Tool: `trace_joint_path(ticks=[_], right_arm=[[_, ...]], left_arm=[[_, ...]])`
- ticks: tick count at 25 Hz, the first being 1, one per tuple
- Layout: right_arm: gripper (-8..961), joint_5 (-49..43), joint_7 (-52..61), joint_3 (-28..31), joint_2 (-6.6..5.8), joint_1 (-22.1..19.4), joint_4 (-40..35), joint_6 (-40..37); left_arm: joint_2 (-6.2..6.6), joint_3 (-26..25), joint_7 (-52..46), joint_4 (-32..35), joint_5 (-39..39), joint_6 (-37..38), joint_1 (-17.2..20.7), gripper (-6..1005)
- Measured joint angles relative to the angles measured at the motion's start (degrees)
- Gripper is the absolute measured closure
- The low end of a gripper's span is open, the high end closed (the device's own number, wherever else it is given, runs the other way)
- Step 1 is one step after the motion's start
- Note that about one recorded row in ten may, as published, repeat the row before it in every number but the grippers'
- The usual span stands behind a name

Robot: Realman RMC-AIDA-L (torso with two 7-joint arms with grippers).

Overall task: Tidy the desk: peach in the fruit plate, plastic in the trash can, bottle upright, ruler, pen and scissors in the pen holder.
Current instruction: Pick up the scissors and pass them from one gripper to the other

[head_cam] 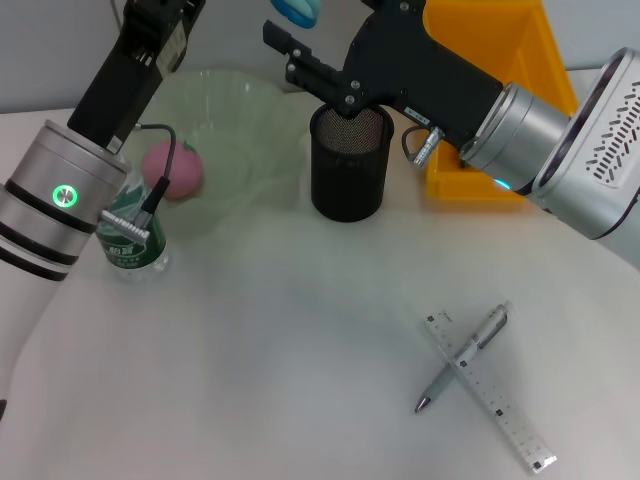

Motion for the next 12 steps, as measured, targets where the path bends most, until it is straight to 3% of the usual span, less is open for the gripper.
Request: trace_joint_path(ticks=[7, 12], right_arm=[[321, 0.0, 0.0, 0.0, 0.00, 0.0, 0.0, 0.0], [549, 0.0, 0.0, 0.1, 0.00, 0.2, 0.0, 0.1]], left_arm=[[0.00, 0.0, 0.5, -0.1, 0.1, 0.0, 0.0, 718], [0.00, 0.0, 0.5, 0.0, 0.2, 0.0, 0.0, 716]])
